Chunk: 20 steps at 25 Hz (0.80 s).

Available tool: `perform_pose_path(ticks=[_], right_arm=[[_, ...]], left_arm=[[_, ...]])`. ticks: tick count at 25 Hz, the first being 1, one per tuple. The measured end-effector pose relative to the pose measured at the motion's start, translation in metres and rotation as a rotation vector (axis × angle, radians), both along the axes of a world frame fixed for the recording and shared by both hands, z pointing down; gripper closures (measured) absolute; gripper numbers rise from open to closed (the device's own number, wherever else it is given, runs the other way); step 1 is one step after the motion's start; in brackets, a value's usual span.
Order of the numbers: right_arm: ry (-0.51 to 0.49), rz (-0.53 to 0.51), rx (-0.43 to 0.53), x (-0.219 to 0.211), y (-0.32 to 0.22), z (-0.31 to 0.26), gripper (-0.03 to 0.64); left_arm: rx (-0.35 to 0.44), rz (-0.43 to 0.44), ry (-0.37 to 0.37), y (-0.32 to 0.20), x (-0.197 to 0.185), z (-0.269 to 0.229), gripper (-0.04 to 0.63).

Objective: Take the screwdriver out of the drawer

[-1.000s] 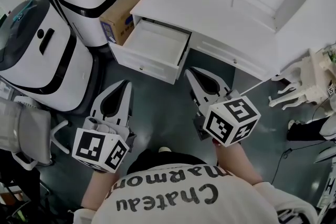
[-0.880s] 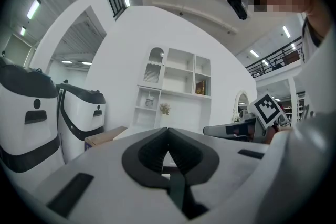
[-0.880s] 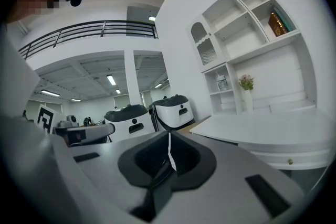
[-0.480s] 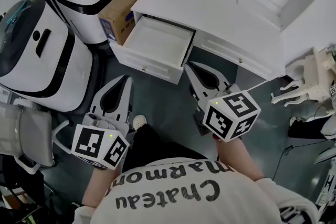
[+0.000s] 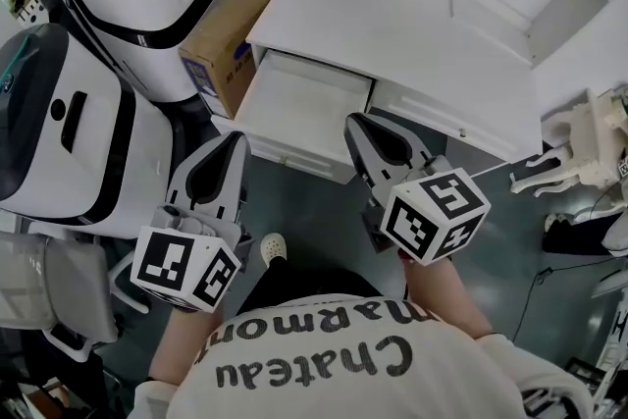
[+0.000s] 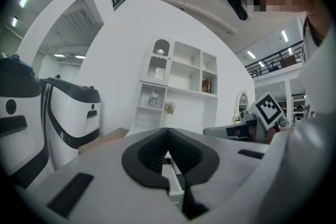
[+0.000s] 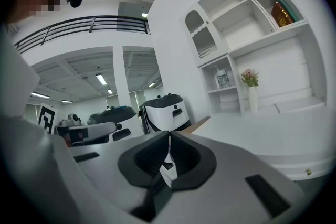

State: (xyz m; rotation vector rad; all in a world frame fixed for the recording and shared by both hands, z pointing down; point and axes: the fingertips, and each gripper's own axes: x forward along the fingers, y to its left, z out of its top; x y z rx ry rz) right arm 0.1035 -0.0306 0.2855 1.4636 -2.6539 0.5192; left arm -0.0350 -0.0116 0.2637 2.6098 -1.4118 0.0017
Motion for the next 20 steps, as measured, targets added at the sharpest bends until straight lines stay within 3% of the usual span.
perform_pose_path(ticks=[20], right_arm=[[-0.020,0.146,0.028,-0.044,-0.105,-0.013,0.588]], left_arm=[[0.038,0.137,-0.007,-0.123,-0.051,-0.023,0.572]])
